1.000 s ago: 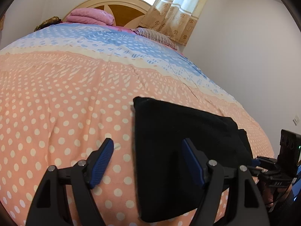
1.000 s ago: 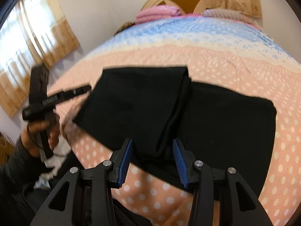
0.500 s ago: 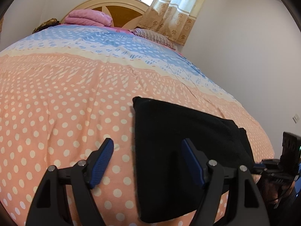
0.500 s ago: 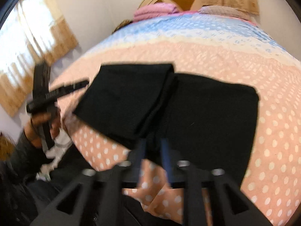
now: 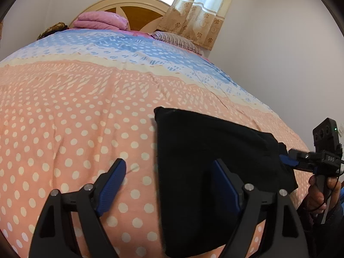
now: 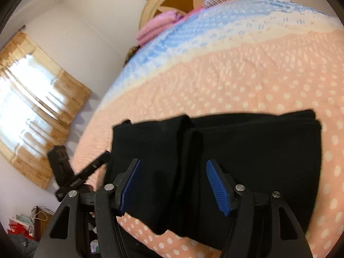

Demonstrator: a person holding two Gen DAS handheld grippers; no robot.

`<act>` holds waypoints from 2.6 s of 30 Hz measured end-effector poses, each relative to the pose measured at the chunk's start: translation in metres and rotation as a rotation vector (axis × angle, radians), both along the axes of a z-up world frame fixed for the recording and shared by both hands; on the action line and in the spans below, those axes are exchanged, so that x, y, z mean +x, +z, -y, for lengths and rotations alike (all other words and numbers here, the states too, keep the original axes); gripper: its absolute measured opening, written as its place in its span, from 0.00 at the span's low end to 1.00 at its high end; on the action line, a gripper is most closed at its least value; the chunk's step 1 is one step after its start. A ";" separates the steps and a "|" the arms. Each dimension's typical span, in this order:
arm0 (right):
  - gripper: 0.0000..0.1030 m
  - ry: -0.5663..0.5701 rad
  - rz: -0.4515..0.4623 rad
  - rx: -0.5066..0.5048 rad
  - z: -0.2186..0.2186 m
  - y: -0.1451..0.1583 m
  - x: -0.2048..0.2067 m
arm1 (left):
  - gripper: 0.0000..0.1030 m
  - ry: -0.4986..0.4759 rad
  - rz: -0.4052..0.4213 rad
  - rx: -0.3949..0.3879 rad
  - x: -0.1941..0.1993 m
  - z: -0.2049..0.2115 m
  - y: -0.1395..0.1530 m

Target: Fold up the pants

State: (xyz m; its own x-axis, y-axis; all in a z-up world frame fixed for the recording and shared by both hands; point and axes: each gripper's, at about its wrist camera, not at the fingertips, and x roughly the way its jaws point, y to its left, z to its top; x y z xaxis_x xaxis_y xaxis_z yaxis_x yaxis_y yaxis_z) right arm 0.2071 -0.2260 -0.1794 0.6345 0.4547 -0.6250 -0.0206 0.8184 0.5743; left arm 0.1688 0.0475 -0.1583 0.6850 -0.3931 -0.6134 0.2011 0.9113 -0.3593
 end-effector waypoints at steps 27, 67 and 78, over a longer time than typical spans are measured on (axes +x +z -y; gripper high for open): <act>0.14 -0.076 0.118 -0.124 0.053 0.033 -0.073 | 0.87 -0.082 0.041 0.136 0.008 0.050 0.018; 0.46 0.064 0.093 -0.465 -0.025 -0.004 -0.072 | 1.00 -0.092 0.013 0.391 0.047 0.096 0.010; 0.48 -0.138 0.180 -0.262 0.040 0.030 -0.088 | 1.00 -0.067 0.042 0.240 0.004 0.072 0.022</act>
State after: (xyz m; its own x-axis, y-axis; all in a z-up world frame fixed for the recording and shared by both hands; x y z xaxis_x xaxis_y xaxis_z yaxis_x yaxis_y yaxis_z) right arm 0.1191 -0.2660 -0.1490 0.7897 0.1959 -0.5814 0.0185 0.9396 0.3417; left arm 0.1731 -0.0245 -0.1366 0.6895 -0.2846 -0.6661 0.2741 0.9537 -0.1238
